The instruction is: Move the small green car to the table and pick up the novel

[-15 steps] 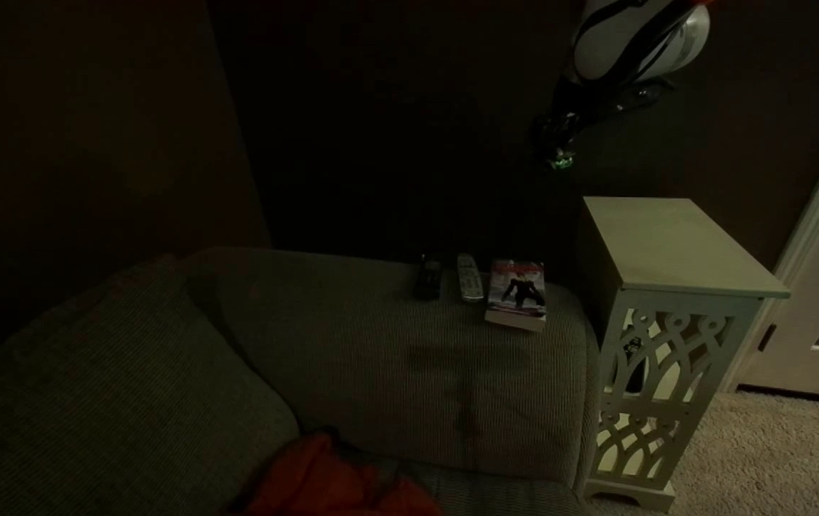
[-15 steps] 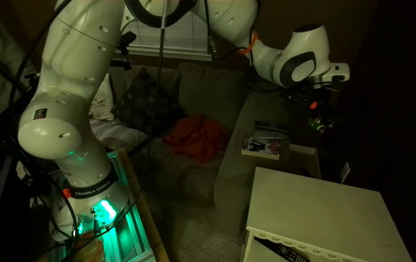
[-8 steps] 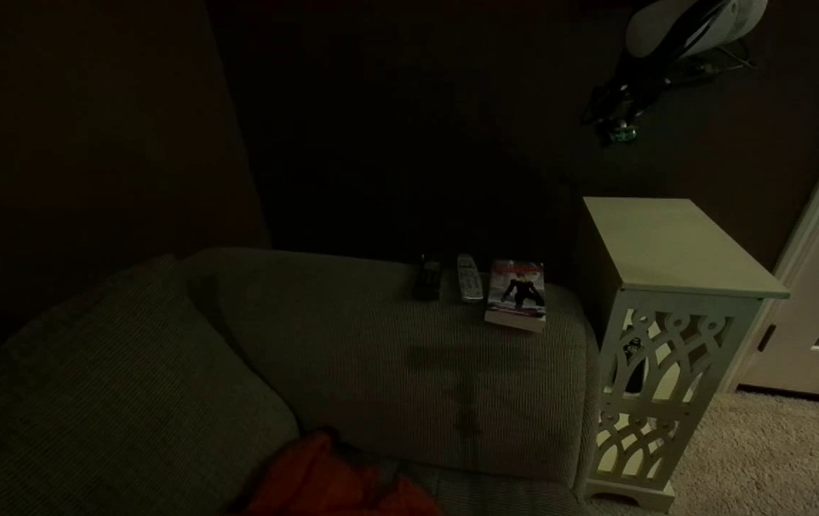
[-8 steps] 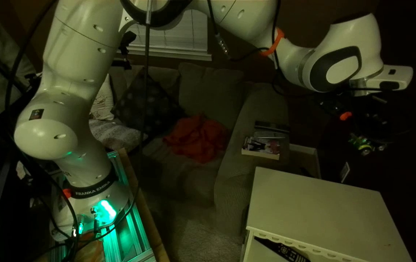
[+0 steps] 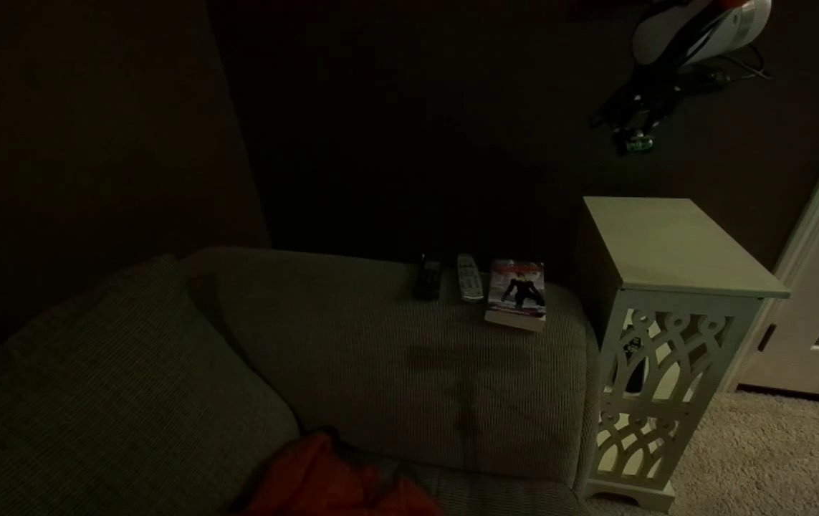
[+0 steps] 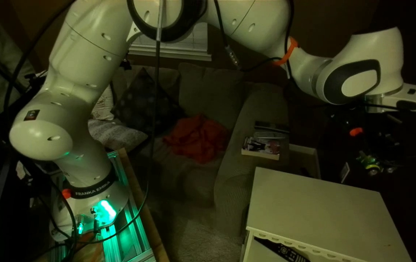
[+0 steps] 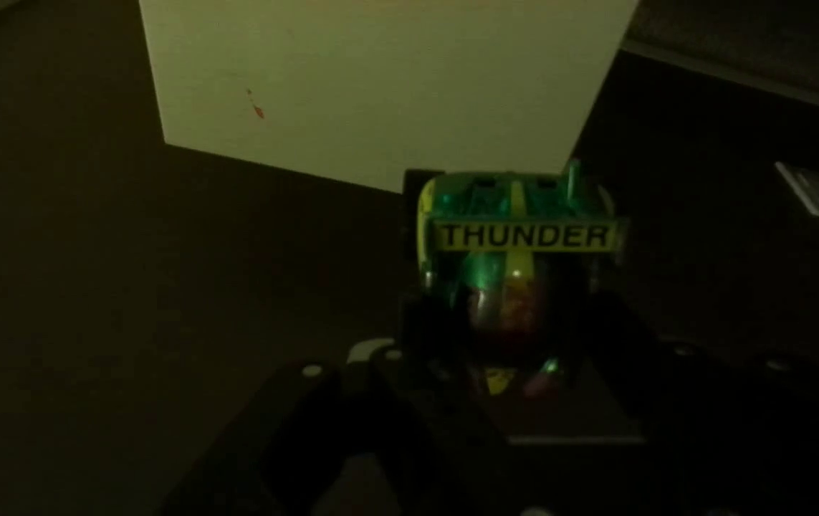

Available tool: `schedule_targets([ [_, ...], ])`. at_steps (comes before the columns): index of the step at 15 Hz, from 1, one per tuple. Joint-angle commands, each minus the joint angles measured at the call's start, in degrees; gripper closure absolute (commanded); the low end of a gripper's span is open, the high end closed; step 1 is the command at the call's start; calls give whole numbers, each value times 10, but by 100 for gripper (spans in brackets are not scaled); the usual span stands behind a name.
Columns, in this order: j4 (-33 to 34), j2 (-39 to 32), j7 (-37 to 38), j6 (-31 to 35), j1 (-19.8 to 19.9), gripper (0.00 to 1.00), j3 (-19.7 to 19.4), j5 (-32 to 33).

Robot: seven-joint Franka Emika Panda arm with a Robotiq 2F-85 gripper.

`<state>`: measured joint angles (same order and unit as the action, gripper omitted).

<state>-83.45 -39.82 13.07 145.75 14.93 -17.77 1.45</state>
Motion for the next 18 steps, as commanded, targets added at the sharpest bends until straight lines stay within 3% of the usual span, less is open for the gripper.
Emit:
schedule_targets([
  [1,107,-78,4,-68,41,65,15,-25],
  [9,197,-181,28,-78,47,65,37,-35],
  [18,274,-230,49,-133,86,65,69,-99],
])
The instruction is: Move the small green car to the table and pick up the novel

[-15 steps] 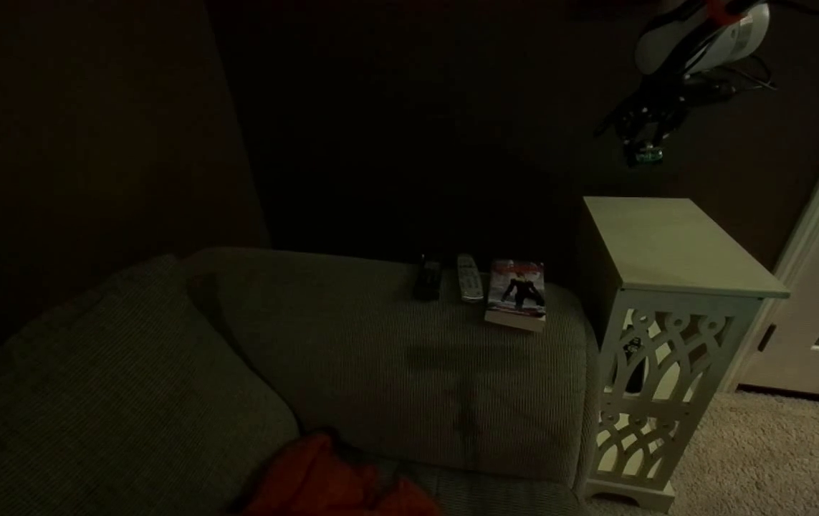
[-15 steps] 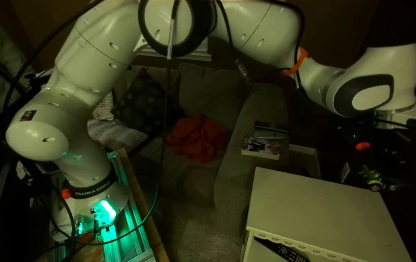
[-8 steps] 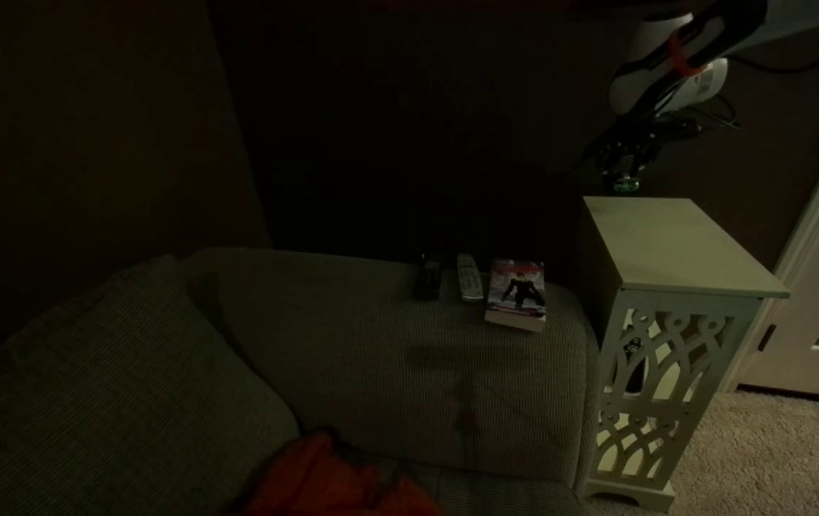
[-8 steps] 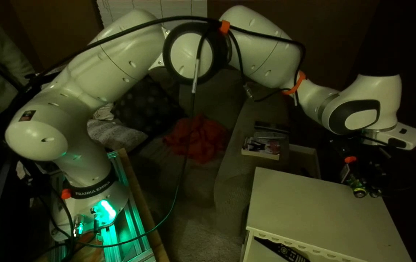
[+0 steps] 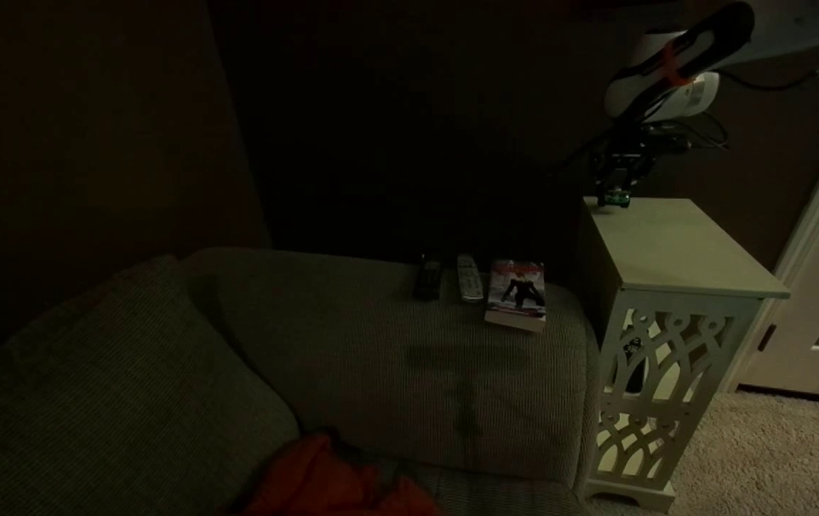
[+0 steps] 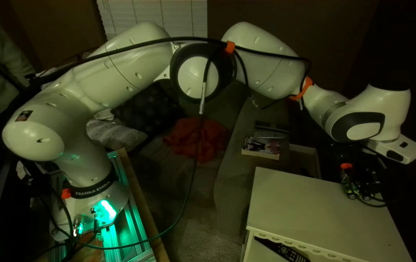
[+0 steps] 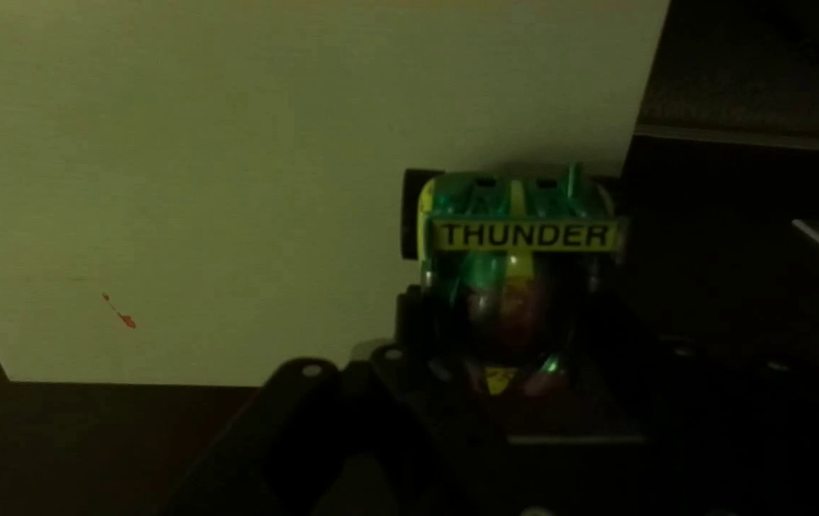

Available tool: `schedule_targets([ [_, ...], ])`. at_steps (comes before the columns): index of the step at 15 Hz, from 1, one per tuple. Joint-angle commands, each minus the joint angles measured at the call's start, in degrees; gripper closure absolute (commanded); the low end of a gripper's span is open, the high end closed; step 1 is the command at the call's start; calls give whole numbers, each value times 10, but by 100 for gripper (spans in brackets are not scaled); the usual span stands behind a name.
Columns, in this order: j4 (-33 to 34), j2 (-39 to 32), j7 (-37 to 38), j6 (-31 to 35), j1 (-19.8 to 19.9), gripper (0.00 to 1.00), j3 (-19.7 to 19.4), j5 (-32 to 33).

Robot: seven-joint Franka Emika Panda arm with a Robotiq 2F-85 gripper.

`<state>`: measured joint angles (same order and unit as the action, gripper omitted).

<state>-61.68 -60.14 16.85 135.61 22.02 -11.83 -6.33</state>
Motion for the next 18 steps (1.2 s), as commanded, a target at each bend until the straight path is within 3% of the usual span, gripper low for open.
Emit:
schedule_targets([
  [1,64,-31,10,-40,18,65,10,-21],
  [2,72,-35,10,-53,19,65,8,-17],
  [4,85,-41,2,-85,20,15,9,-11],
  [6,99,-48,3,-113,18,15,7,-7],
  [7,106,-50,1,-121,18,8,8,-6],
  [9,88,-30,5,-98,1,0,-4,9],
  [11,38,18,-19,-58,-27,0,-9,27],
  [14,-36,87,-92,-69,-59,0,21,29],
  [18,-62,112,-160,-113,-77,0,71,8],
])
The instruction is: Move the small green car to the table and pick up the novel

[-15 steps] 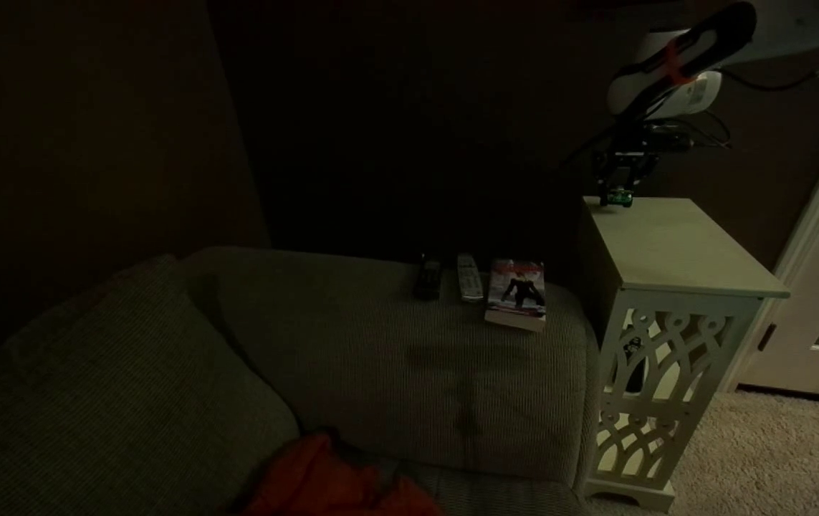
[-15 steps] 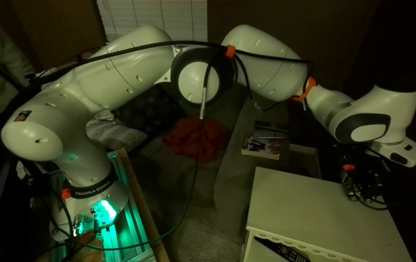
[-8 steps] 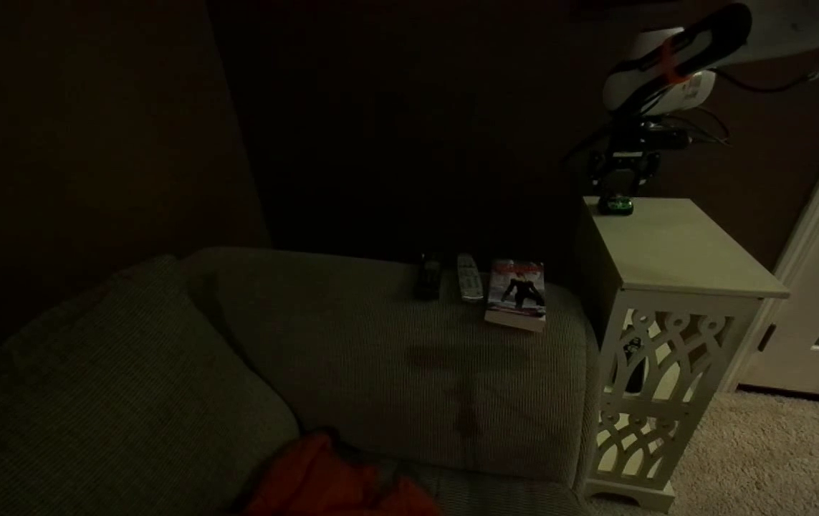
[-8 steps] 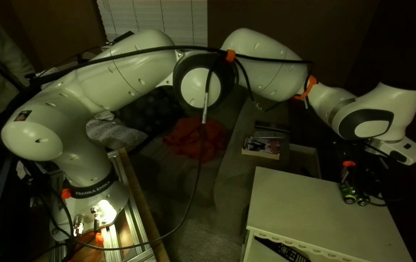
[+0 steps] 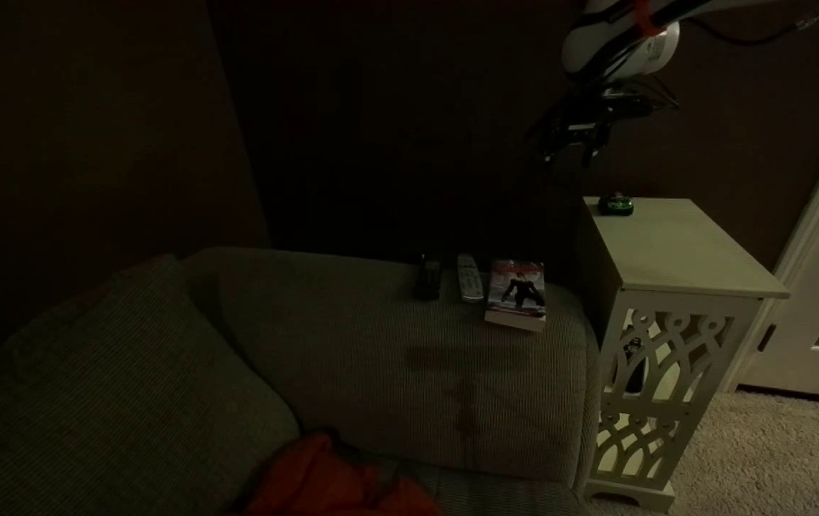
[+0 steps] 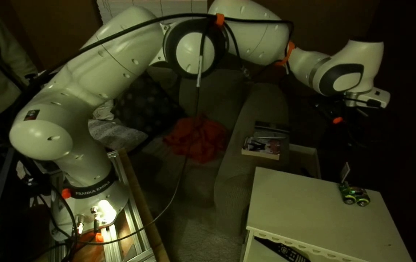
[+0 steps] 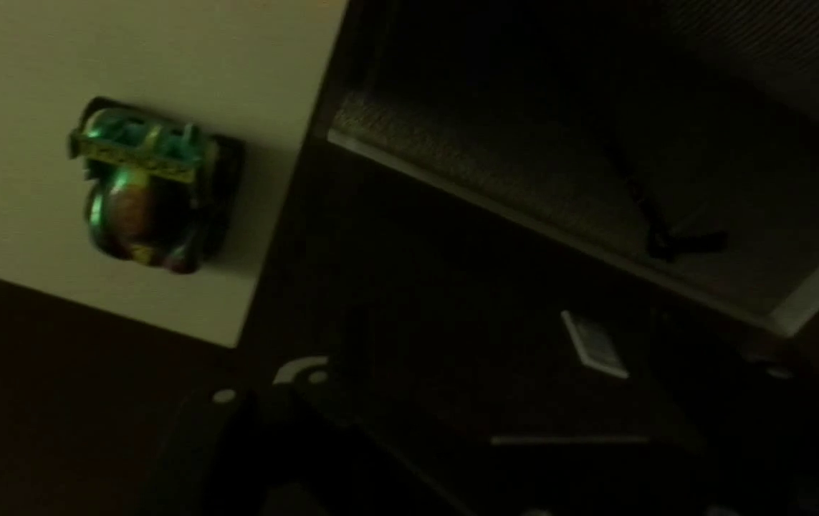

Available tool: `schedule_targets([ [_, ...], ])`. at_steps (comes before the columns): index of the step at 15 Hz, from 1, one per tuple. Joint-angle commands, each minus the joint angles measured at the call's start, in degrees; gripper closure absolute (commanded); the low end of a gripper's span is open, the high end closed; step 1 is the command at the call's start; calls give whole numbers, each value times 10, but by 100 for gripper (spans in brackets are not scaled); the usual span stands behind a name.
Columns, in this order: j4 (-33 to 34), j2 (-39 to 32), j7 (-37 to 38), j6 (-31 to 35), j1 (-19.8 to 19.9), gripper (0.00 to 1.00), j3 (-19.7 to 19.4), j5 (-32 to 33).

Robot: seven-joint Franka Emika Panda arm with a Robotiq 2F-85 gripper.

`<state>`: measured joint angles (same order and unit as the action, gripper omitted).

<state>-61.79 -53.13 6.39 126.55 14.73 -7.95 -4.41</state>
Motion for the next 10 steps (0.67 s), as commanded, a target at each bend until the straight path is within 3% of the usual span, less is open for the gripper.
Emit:
schedule_targets([
  [1,-72,50,-74,-35,-6,0,41,-6],
  [2,-19,14,-32,-21,-9,0,25,-1],
  [6,-22,14,-34,-23,-10,0,25,-1],
  [8,25,-28,-117,-61,33,0,78,-47],
  [10,51,-60,-163,-91,55,0,102,-70],
])
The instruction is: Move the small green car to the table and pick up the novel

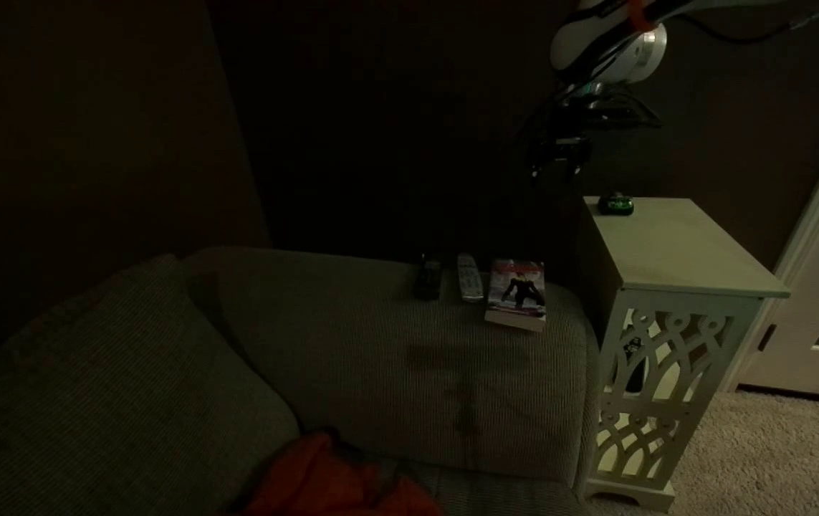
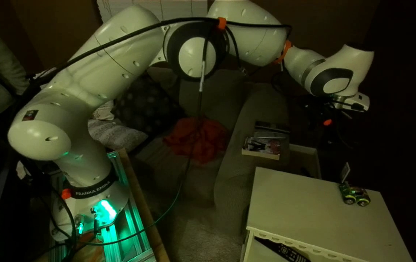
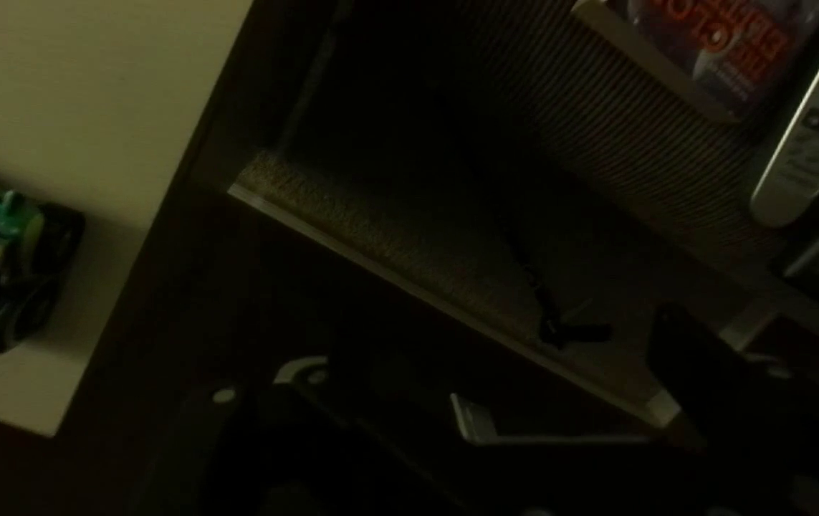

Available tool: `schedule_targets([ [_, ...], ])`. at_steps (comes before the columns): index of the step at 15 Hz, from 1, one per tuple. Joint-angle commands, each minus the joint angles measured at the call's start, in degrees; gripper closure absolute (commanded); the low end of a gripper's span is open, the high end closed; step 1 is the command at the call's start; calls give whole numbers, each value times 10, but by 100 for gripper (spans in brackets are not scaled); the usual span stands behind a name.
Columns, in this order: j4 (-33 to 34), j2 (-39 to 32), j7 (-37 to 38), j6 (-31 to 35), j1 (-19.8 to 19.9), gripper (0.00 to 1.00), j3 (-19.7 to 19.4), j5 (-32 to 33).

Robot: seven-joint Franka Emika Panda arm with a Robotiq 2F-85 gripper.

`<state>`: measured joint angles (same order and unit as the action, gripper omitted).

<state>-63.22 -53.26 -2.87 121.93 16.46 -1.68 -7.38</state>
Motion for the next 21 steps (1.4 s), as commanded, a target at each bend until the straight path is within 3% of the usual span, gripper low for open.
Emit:
schedule_targets([
  [1,84,-76,-97,-63,52,0,51,-52],
  [7,198,-175,-230,-221,102,0,103,-53],
  [12,249,-191,-299,-356,62,0,112,-39],
  [13,196,-176,-273,-303,80,0,113,-45],
  [15,215,-176,-283,-331,62,0,113,-44],
  [21,279,-255,-375,-249,17,0,98,11],
])
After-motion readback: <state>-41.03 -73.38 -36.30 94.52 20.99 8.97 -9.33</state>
